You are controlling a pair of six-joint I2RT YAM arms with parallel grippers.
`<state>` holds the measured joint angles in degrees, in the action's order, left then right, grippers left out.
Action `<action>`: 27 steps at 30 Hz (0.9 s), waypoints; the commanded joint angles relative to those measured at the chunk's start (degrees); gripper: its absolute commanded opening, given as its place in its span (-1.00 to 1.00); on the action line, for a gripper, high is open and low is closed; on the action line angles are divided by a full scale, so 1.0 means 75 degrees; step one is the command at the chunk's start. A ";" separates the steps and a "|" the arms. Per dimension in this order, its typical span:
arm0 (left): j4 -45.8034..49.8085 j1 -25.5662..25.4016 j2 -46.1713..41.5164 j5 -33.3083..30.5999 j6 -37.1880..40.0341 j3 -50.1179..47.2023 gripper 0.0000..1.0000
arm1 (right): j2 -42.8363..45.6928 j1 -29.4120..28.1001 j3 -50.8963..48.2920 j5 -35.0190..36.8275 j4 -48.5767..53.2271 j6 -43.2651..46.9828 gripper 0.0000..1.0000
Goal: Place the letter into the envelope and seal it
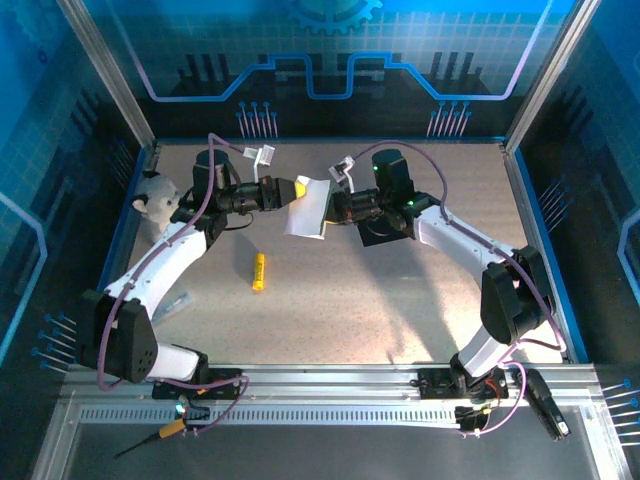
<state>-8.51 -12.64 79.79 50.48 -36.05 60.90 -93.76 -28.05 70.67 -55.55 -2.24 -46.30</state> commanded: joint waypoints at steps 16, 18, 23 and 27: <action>-0.1661 0.0068 -0.0260 0.0522 -0.0838 -0.0288 -0.13 | 0.0338 0.0191 -0.0316 -0.0362 -0.0149 -0.0068 -0.90; -0.1559 0.0091 -0.0293 0.0739 -0.0731 -0.0229 0.03 | 0.0365 0.0201 -0.0328 -0.0414 -0.0264 -0.0146 -0.91; -0.1383 0.0183 -0.0457 0.1198 -0.0494 -0.0152 0.18 | 0.0362 0.0257 -0.0399 -0.0532 -0.0641 -0.0411 -0.91; -0.1283 0.0198 -0.0458 0.1283 -0.0416 -0.0134 0.13 | 0.0329 0.0239 -0.0463 -0.0550 -0.0983 -0.0662 -0.92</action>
<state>-18.33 -11.57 77.69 57.17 -41.06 58.89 -92.44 -26.65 68.16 -57.87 -5.82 -49.23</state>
